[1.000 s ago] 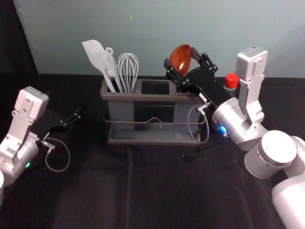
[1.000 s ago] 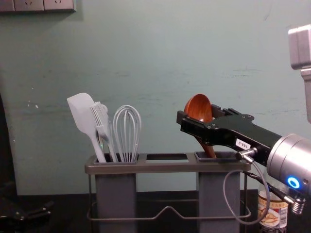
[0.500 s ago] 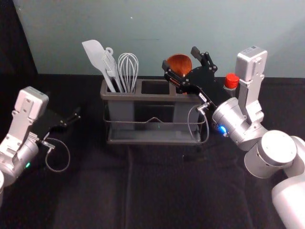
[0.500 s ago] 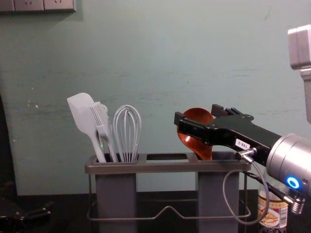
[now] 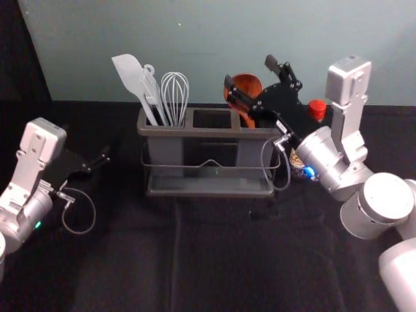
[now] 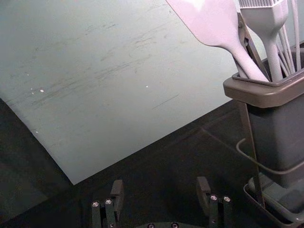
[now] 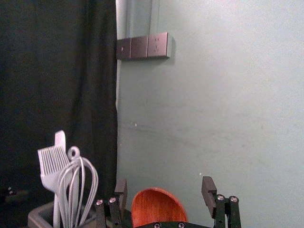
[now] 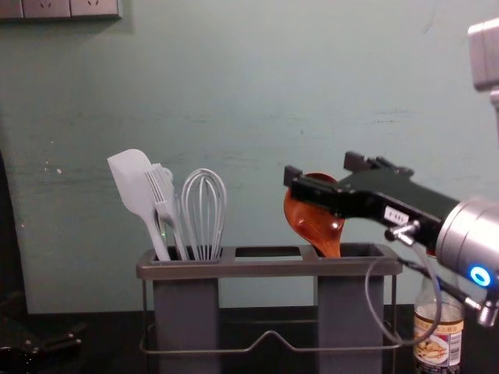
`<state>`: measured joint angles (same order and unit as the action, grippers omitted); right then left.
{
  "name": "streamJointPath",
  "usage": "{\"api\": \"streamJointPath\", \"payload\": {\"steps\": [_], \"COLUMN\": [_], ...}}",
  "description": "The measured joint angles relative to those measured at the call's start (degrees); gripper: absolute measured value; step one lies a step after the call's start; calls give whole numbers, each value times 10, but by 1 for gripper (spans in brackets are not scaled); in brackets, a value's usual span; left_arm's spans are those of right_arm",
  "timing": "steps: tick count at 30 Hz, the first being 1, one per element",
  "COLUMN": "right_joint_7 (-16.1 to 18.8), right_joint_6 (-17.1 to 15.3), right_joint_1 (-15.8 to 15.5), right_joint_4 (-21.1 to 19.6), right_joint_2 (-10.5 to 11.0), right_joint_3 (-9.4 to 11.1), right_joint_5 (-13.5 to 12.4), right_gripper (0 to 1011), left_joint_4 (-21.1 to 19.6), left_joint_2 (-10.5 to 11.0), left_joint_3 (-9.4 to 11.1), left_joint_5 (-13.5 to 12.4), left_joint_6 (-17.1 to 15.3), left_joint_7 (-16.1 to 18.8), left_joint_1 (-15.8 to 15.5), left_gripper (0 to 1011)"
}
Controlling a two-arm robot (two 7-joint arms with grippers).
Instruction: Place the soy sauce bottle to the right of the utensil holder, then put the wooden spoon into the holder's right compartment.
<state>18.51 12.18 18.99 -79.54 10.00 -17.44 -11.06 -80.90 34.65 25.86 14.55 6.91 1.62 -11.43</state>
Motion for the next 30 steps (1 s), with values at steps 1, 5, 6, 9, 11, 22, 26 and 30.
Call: {"api": "streamJointPath", "payload": {"steps": [1,5,6,9,11,22,26,30], "right_joint_7": [0,-6,-7,-16,-23,-69,-77,-81], "right_joint_6": [0,-11,-14,-27,-35,-107,-114,-113], "right_joint_1": [0,-7,-9,-21,-28,-104,-136,-168], "right_joint_4": [0,-31,-37,-73,-89,-208,-236,-254], "right_joint_2": [0,7,8,15,17,41,48,54], "right_joint_3": [0,5,6,13,18,70,92,114], "right_joint_5": [0,3,3,6,8,14,13,10], "right_gripper": [1002,1003,1002,1003,1003,1003,1003,1002], "left_joint_4": [0,0,0,0,0,0,0,0], "left_joint_2": [0,0,0,0,0,0,0,0], "left_joint_3": [0,0,0,0,0,0,0,0], "left_joint_5": [0,0,0,0,0,0,0,0], "left_joint_6": [0,0,0,0,0,0,0,0], "left_joint_7": [0,0,0,0,0,0,0,0], "left_joint_1": [0,0,0,0,0,0,0,0], "left_gripper": [1005,1005,1005,1005,1005,1005,1005,1005]}}
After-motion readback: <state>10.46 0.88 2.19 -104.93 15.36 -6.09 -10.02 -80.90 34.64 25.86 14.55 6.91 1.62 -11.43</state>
